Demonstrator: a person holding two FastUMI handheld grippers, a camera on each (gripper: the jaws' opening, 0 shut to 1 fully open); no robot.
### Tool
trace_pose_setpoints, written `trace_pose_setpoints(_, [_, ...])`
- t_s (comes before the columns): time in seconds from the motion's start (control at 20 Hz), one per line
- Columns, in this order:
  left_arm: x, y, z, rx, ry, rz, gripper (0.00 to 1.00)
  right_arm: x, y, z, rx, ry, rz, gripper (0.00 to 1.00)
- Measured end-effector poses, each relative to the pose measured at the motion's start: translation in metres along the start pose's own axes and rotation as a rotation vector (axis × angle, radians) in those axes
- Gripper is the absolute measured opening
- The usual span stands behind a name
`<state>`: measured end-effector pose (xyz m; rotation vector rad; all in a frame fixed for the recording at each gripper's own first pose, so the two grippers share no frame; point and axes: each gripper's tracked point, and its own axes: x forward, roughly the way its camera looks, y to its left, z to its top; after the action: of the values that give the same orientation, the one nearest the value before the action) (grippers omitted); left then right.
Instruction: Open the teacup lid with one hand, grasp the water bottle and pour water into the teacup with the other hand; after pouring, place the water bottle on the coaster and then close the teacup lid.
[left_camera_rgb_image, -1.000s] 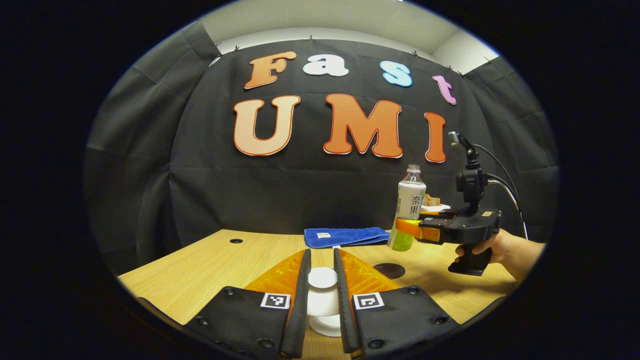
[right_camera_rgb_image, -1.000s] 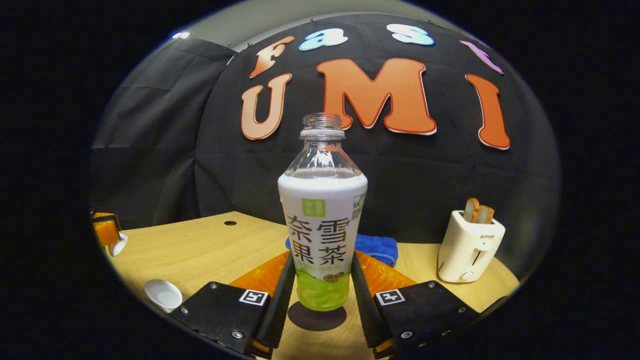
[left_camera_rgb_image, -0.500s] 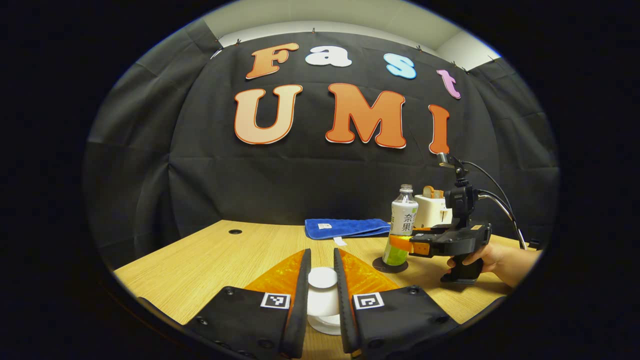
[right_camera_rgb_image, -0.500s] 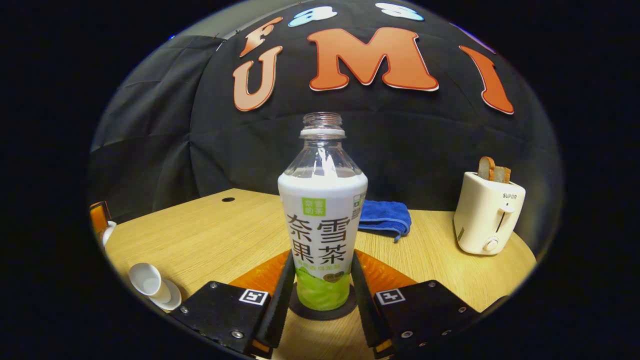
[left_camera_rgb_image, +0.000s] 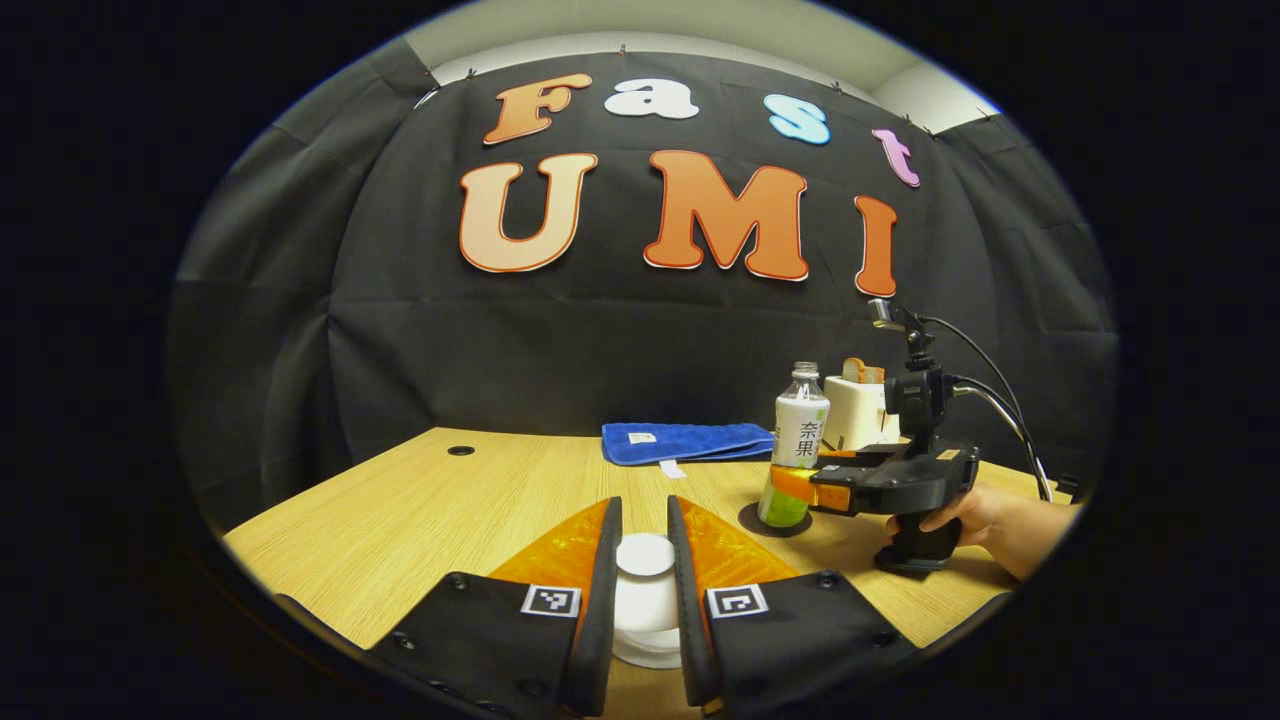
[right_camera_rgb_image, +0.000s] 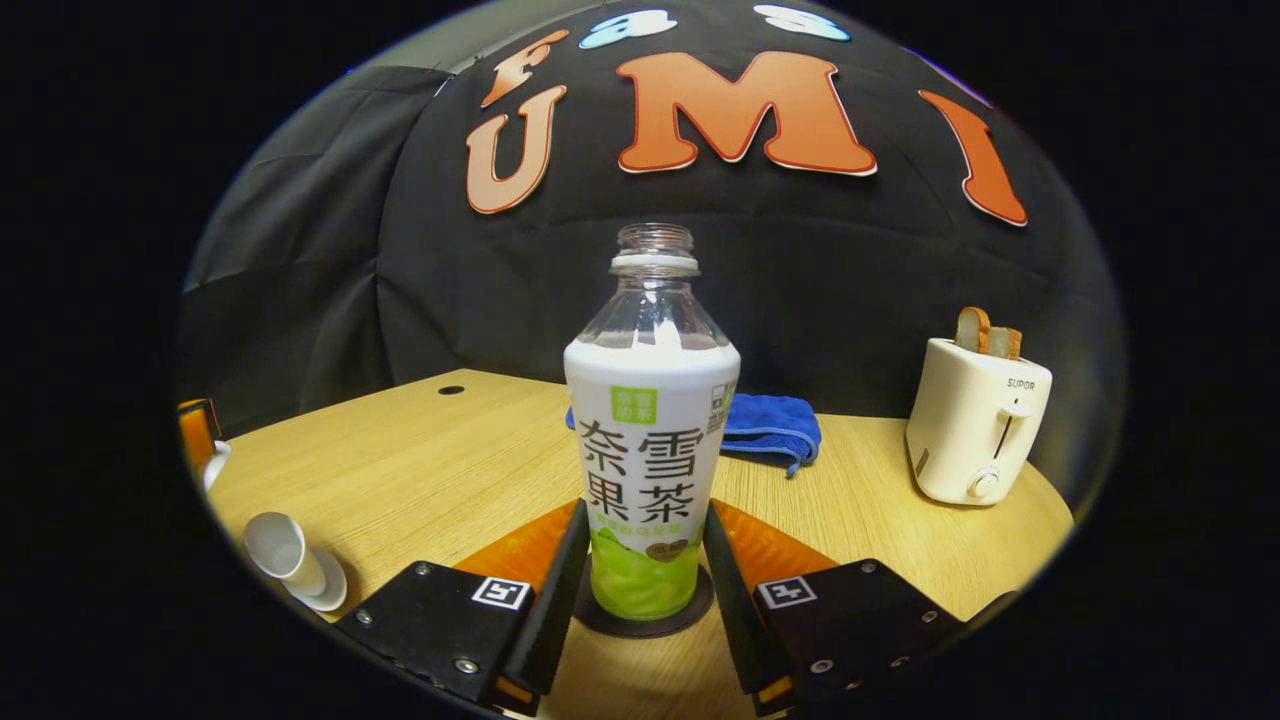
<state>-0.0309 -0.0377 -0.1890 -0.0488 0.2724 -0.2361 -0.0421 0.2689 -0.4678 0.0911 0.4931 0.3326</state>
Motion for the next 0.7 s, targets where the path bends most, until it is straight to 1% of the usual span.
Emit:
trace_pose_setpoints(0.1, [0.003,-0.004,-0.007,0.017,0.013,-0.001,0.32,-0.006,0.004,0.004,0.008,-0.021,0.009,0.71])
trace_pose_setpoints(0.15, [0.006,-0.006,-0.011,0.025,0.023,-0.004,0.32,-0.010,0.002,0.006,0.001,-0.031,-0.004,0.73])
trace_pose_setpoints(0.2, [0.008,-0.009,-0.016,0.027,0.036,-0.009,0.30,-0.013,-0.001,0.007,-0.006,-0.036,-0.016,0.80])
trace_pose_setpoints(0.3, [0.011,-0.016,-0.025,0.027,0.055,-0.022,0.32,-0.021,-0.003,0.012,-0.009,-0.049,-0.020,0.88])
trace_pose_setpoints(0.45, [0.017,-0.015,-0.041,0.035,0.087,-0.009,0.32,-0.040,-0.004,0.022,0.001,-0.077,-0.012,0.93])
trace_pose_setpoints(0.55, [0.020,-0.016,-0.048,0.036,0.103,-0.007,0.32,-0.054,-0.006,0.027,0.017,-0.093,-0.026,0.95])
trace_pose_setpoints(0.6, [0.020,-0.015,-0.051,0.040,0.108,-0.001,0.30,-0.063,-0.004,0.031,0.023,-0.112,-0.023,0.96])
trace_pose_setpoints(0.65, [0.021,-0.016,-0.054,0.044,0.116,0.002,0.32,-0.070,-0.002,0.035,0.023,-0.123,-0.026,0.97])
trace_pose_setpoints(0.7, [0.021,-0.017,-0.058,0.049,0.127,0.001,0.32,-0.077,-0.003,0.039,0.017,-0.135,-0.031,0.96])
